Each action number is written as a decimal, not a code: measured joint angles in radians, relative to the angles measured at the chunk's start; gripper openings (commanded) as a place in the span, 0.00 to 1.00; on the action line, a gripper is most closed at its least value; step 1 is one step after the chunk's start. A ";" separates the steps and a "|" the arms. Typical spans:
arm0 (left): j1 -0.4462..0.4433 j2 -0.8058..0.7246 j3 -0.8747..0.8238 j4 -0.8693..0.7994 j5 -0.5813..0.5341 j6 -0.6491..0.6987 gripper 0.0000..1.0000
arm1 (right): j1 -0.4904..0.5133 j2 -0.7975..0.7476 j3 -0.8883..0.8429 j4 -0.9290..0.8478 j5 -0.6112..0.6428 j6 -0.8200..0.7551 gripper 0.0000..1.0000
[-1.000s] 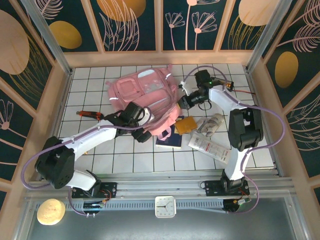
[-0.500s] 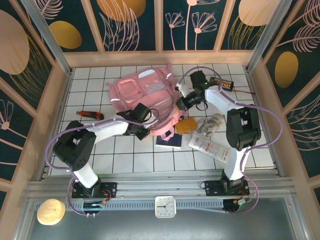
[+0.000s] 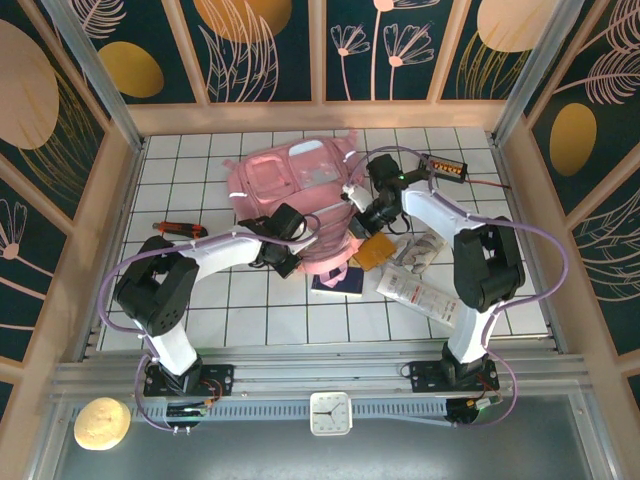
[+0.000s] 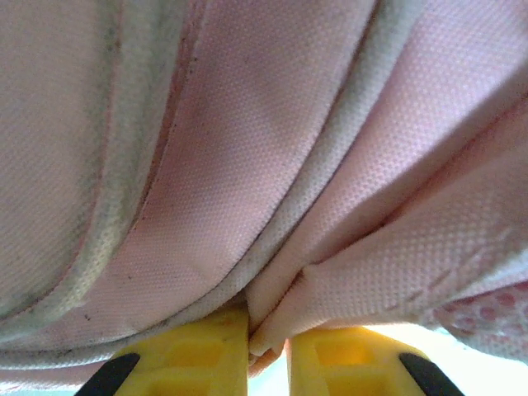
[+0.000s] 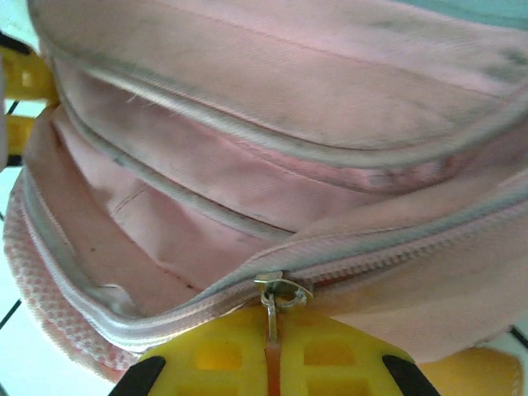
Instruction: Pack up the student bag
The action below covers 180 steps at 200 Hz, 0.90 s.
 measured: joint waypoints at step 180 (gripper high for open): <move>-0.002 0.060 0.319 0.058 -0.036 0.039 0.71 | -0.061 -0.020 0.013 -0.100 -0.028 0.070 0.00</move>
